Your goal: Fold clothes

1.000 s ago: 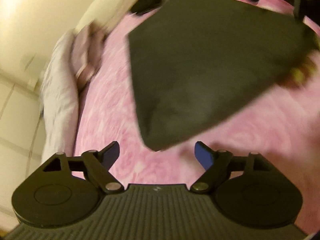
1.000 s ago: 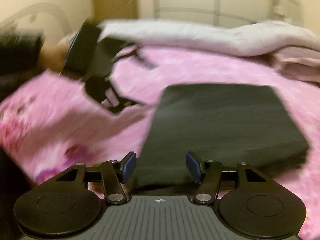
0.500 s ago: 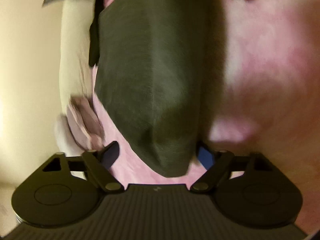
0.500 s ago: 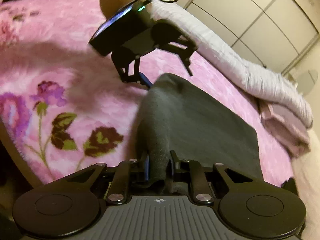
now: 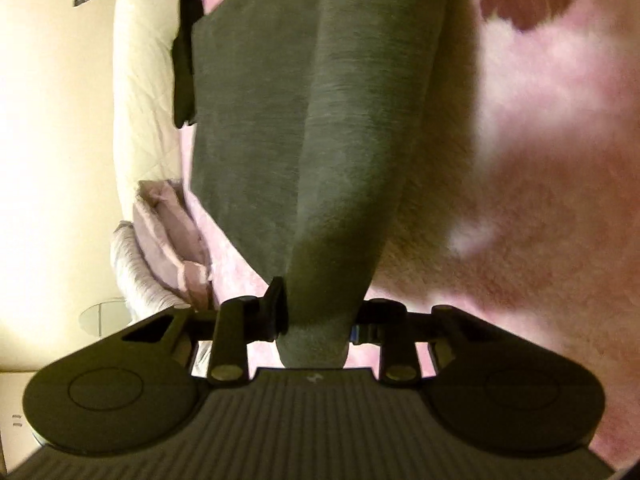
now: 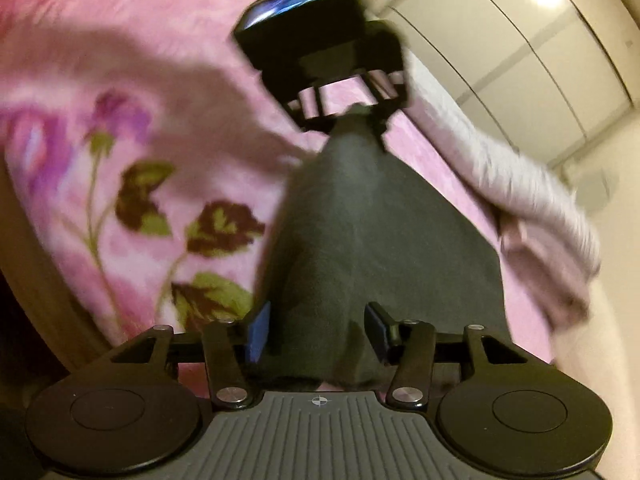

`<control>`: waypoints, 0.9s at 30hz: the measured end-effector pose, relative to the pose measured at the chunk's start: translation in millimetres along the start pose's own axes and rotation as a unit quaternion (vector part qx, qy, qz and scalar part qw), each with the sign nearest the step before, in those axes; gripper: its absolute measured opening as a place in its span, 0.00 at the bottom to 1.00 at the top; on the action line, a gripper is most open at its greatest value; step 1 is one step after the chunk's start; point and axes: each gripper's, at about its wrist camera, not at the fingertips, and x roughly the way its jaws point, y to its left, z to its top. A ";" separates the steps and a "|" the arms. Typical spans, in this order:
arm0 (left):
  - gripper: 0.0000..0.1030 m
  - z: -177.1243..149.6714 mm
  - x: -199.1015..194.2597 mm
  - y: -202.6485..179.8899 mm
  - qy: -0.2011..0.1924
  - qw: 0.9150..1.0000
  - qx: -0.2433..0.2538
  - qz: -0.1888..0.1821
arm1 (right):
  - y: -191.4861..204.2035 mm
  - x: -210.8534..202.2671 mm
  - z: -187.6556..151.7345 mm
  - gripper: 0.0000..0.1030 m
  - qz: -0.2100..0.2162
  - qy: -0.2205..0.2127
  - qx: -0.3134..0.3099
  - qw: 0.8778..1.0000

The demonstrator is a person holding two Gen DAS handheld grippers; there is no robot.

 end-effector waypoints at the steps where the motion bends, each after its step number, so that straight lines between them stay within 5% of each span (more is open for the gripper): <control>1: 0.23 -1.2 -6.6 0.5 0.002 1.000 -0.007 0.004 | 1.7 0.4 -0.1 0.31 0.000 -0.002 -0.011 1.000; 3: 0.22 -4.4 -24.3 -3.5 0.014 1.000 -0.026 0.001 | 0.8 -3.3 -0.2 0.23 0.000 -0.011 -0.026 1.000; 9: 0.22 -15.3 -97.6 -32.2 0.094 0.989 -0.110 -0.025 | 3.3 -27.0 9.1 0.20 0.054 -0.098 -0.101 0.989; 15: 0.22 -9.7 -187.8 -70.4 0.209 0.958 -0.182 -0.073 | 26.6 -35.7 36.0 0.19 0.121 -0.212 -0.200 0.949; 19: 0.22 5.4 -224.8 -88.8 0.268 0.932 -0.220 -0.110 | 32.3 -32.8 47.6 0.19 0.137 -0.245 -0.249 0.927; 22: 0.22 36.2 -215.9 -75.0 0.246 0.931 -0.233 -0.138 | 19.1 -31.8 28.9 0.19 0.121 -0.221 -0.269 0.929; 27: 0.24 84.4 -192.0 -36.5 0.147 0.936 -0.265 -0.180 | -27.0 -14.5 -19.1 0.19 0.065 -0.147 -0.266 0.951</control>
